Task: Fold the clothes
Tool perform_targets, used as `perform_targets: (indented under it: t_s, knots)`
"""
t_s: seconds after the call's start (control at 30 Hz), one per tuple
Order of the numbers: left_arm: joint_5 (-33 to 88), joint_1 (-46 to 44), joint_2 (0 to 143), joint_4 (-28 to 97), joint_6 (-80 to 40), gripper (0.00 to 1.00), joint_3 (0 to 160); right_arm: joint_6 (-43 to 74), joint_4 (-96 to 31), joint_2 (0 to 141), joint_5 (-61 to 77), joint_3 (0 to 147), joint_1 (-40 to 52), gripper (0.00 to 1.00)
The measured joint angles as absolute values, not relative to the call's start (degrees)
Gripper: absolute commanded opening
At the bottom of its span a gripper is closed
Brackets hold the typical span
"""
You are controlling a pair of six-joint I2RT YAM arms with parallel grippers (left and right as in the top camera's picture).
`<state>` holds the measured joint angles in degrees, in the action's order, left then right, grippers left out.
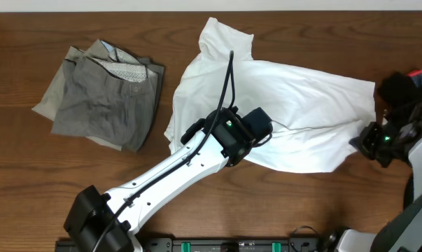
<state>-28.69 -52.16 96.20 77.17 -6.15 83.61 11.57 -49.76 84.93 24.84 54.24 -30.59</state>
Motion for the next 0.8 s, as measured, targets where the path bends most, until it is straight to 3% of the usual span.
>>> perform_targets:
  t_s: [0.17, 0.5, 0.8]
  knots:
    - [-28.7, -51.9, 96.2, 78.2, -6.2, 0.06, 83.7, 10.4, -58.1, 83.4, 22.7, 60.3, -30.6, 0.01]
    - [-28.7, -51.7, 96.2, 77.5, -6.2, 0.06, 83.7, 3.4, -54.8, 83.0, 30.3, 62.8, -30.6, 0.01]
    - [-28.7, -51.7, 96.2, 79.7, -6.2, 0.06, 83.7, 11.0, -60.8, 83.0, 11.4, 62.8, -30.6, 0.01]
